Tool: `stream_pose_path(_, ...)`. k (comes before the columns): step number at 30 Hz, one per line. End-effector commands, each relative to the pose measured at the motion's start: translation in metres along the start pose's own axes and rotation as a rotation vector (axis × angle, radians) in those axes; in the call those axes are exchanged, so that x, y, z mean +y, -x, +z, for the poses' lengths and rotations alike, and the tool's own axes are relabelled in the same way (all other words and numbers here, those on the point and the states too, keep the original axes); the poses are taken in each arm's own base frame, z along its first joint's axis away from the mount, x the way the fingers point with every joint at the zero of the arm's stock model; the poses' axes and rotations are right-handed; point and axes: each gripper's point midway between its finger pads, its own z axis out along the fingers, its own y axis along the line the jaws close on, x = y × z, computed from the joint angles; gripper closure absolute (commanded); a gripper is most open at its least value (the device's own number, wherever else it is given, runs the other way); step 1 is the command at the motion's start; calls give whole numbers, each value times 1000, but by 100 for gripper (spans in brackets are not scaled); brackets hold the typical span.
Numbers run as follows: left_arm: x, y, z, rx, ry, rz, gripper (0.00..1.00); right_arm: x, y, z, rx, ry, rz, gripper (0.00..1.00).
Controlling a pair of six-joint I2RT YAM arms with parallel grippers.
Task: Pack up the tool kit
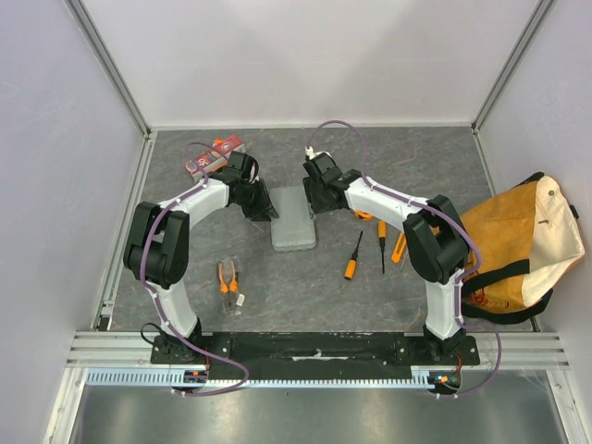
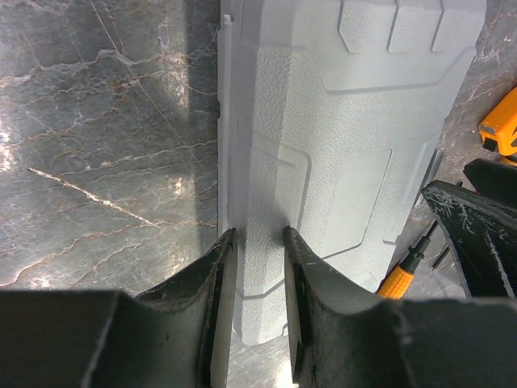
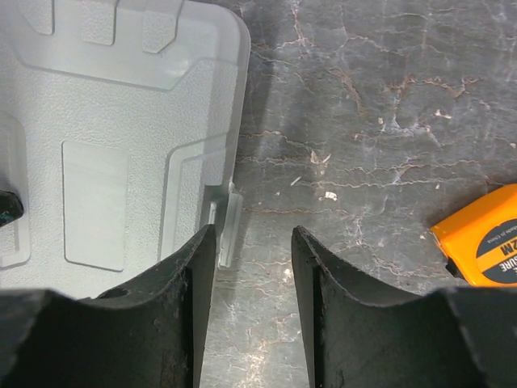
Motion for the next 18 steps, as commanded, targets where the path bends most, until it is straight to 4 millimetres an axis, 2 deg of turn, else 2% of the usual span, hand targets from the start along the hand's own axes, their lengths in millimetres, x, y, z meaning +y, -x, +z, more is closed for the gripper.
stream_pose_path(1, 56, -34, 13, 126, 196, 14, 65, 4, -5, 10, 10, 29, 16, 52)
stream_pose_path(3, 56, -34, 13, 126, 196, 15, 65, 2, -9, 13, 18, 19, 18, 55)
stream_pose_path(6, 56, -35, 13, 128, 195, 20, 65, 1, -16, 17, 34, 12, 23, 67)
stream_pose_path(8, 56, -34, 12, 126, 194, 20, 64, -1, -20, 19, 38, 9, 30, 70)
stream_pose_path(18, 52, -30, 9, 105, 177, 34, 62, 6, -22, 27, 24, 119, 90, 68)
